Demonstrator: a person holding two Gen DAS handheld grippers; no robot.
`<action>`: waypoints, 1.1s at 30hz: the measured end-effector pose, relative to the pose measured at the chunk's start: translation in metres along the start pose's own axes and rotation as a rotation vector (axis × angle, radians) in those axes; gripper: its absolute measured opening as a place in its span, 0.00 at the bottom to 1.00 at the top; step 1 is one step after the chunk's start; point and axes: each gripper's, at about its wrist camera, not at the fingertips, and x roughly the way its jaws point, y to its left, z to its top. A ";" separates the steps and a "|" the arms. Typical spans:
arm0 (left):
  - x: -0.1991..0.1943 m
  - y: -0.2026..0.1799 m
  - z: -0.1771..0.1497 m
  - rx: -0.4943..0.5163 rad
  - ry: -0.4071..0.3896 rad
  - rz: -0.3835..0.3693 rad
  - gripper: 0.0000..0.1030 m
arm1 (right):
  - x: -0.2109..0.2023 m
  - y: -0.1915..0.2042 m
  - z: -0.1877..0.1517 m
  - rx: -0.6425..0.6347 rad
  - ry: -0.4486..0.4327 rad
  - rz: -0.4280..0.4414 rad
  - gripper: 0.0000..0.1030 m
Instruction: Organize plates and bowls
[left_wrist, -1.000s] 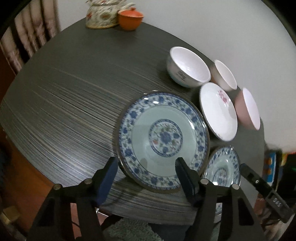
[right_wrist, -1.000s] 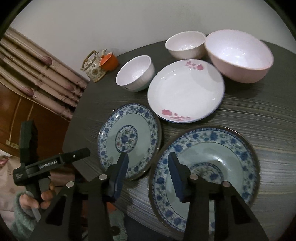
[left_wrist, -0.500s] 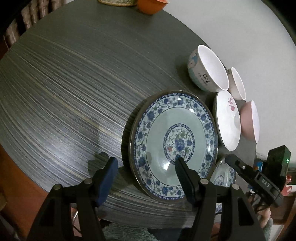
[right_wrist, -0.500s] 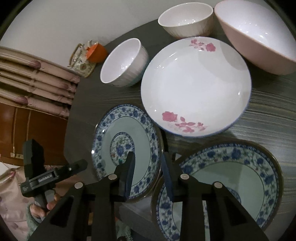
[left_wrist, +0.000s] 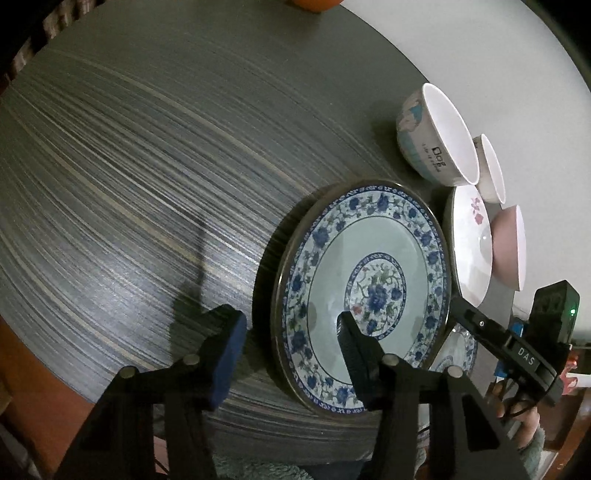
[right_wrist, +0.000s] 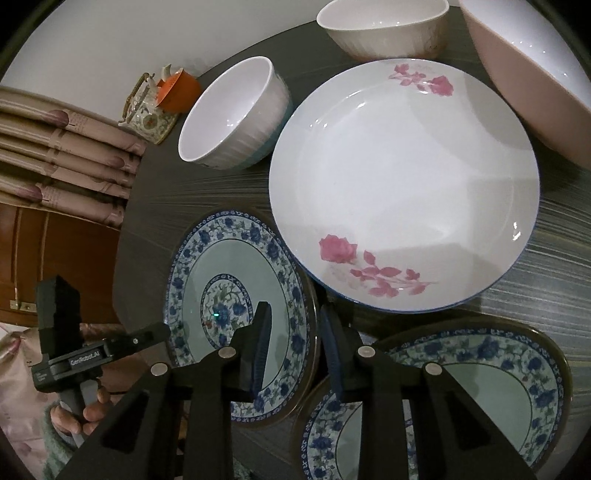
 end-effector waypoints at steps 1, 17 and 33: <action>0.001 0.000 0.001 0.001 0.002 0.000 0.46 | 0.001 0.001 0.001 0.002 0.002 0.001 0.24; 0.016 -0.015 0.005 0.076 0.005 0.050 0.20 | 0.008 -0.003 -0.001 -0.023 0.011 -0.044 0.11; -0.032 0.015 0.003 0.111 -0.110 0.110 0.21 | -0.001 0.045 -0.040 -0.058 -0.045 -0.021 0.10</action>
